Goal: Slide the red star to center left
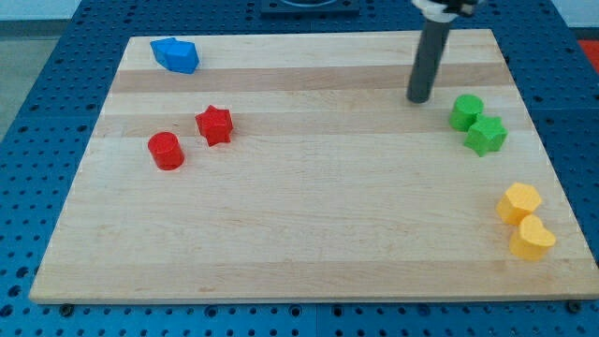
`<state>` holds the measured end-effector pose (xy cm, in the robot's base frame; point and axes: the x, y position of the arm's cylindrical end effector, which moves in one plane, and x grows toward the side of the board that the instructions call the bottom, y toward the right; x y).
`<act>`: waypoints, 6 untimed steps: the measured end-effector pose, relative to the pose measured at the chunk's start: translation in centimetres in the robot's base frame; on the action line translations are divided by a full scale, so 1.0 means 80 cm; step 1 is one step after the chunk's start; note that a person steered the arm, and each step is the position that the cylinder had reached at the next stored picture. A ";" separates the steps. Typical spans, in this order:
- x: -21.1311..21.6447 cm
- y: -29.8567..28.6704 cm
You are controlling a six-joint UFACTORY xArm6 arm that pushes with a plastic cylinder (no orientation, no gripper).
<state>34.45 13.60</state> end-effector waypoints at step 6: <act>0.073 -0.295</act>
